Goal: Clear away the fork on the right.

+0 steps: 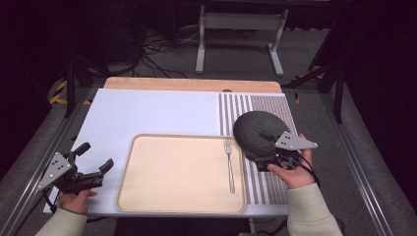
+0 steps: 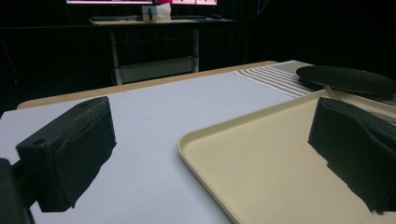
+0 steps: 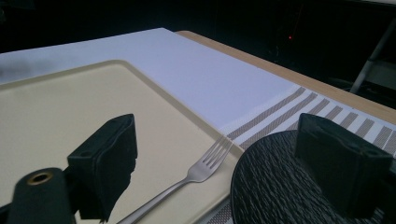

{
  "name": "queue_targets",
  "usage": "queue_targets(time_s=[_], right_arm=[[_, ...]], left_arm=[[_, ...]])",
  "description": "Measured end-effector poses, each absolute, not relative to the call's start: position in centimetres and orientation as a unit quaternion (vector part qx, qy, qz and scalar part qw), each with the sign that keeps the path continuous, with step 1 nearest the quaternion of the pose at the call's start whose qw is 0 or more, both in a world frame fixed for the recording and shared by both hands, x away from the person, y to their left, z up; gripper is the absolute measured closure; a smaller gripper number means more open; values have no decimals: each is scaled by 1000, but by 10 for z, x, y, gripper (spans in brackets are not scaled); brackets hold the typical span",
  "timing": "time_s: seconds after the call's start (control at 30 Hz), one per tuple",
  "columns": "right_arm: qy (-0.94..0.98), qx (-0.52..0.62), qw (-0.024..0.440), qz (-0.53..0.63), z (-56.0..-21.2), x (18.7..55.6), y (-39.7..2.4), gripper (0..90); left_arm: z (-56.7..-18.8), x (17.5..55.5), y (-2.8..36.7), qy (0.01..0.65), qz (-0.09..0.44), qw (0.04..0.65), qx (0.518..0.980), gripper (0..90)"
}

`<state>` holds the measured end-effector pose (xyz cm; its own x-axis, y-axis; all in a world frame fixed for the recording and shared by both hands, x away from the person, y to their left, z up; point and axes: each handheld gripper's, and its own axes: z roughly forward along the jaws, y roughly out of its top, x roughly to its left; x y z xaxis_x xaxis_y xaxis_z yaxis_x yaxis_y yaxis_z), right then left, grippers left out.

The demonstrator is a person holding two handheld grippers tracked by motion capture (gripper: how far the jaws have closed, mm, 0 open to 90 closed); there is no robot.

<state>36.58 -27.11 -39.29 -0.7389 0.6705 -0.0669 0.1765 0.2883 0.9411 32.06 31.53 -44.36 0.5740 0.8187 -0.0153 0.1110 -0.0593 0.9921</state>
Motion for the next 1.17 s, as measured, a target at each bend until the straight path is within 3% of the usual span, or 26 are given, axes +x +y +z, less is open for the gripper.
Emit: queue_targets(time_s=[1.17], right_arm=[[717,330,230,569,-450,337,-320,119]], left_arm=[[-444,321,319,355,299,591,660,11]])
